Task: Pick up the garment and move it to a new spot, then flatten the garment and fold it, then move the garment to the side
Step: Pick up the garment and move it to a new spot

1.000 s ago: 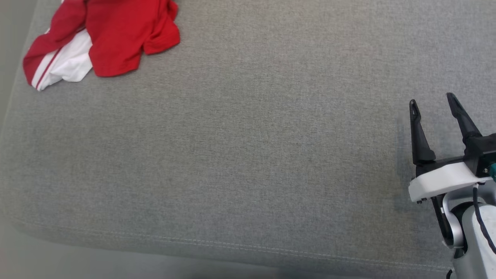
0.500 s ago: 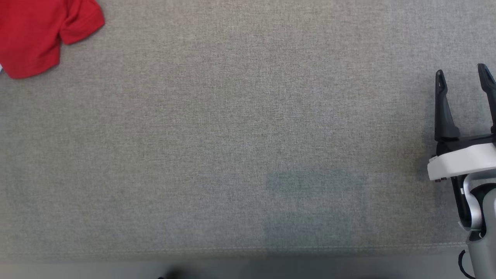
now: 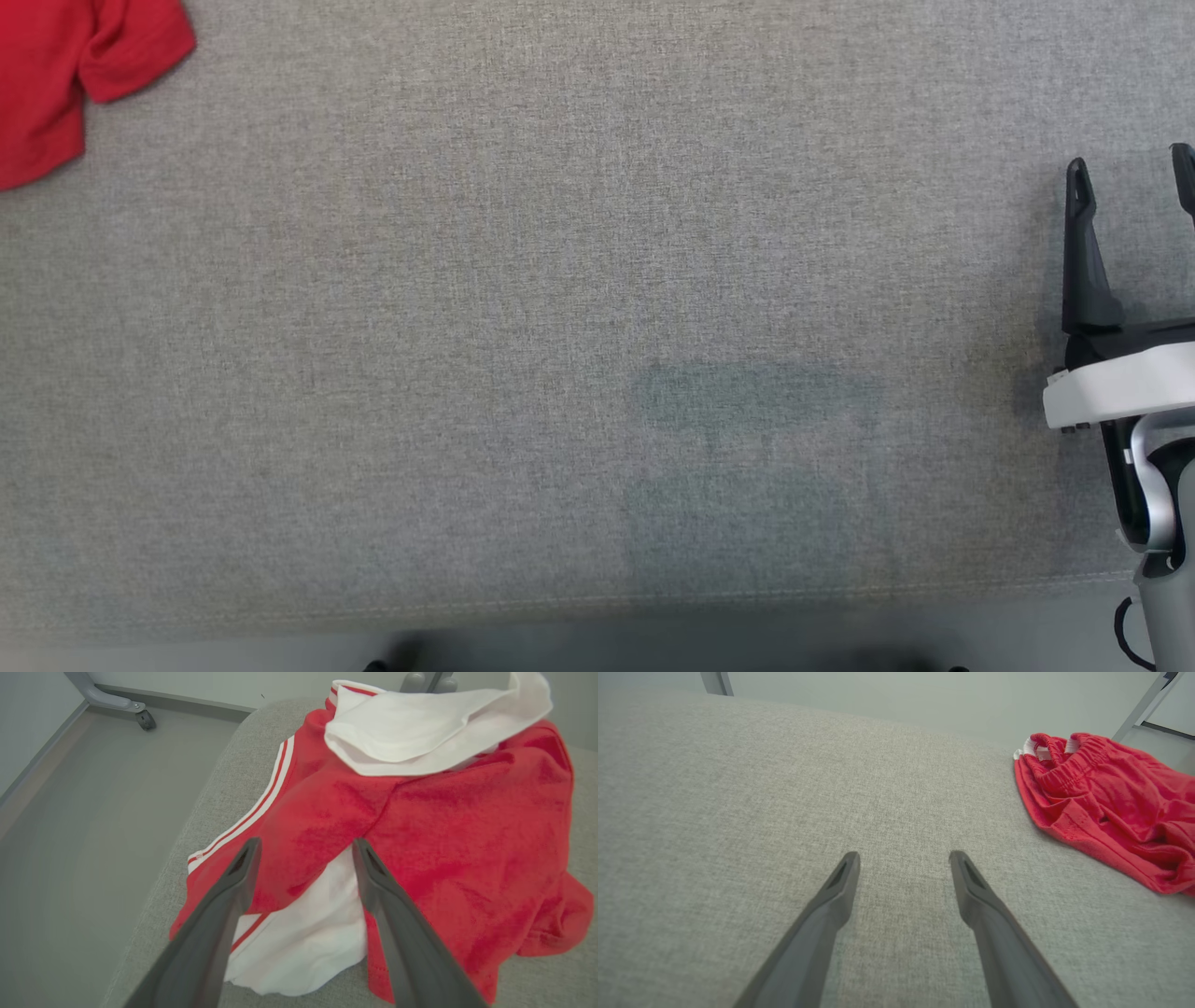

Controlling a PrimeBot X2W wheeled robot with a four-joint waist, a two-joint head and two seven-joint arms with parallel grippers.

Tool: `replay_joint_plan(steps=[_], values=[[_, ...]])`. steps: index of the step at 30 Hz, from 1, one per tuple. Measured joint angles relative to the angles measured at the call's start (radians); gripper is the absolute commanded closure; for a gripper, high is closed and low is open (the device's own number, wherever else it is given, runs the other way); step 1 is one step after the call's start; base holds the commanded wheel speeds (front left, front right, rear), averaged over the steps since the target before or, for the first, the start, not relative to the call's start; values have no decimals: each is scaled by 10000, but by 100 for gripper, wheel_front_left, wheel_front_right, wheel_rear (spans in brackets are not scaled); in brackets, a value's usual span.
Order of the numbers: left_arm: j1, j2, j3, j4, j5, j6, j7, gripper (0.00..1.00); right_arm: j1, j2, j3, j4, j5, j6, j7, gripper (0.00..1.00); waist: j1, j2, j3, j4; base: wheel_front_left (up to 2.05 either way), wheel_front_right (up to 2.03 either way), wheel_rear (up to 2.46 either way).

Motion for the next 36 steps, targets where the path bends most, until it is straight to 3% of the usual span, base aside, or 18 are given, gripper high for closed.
replay_joint_plan(steps=[20,21,22,23,24,31,36], values=[[-935,-81,-119,1459,211,-226,-516,0,24,-121,-280,-462,59,-6,107,0,0,0,337,-284,0,0,0],[-979,-109,-153,1523,201,-261,-514,14,25,-123,-291,-479,59,-8,115,0,0,0,349,-279,0,0,0],[-1029,-159,-190,1555,169,-280,-514,48,25,-127,-301,-491,59,-17,151,0,0,0,361,-271,0,0,0],[-1076,-219,-230,1567,150,-307,-516,66,26,-128,-313,-499,59,-19,151,0,0,0,372,-262,0,0,0],[-1076,-219,-230,1567,150,-307,-516,100,26,-128,-313,-499,59,-19,151,0,0,0,372,-262,0,0,0],[-1515,-633,-825,1463,-155,-453,-623,100,25,-113,-364,-510,77,-94,146,0,0,0,309,-143,0,0,0],[-2220,-648,-1517,307,-40,-454,-1342,100,24,-12,-366,-443,222,-98,69,0,0,0,129,-17,0,0,0]])
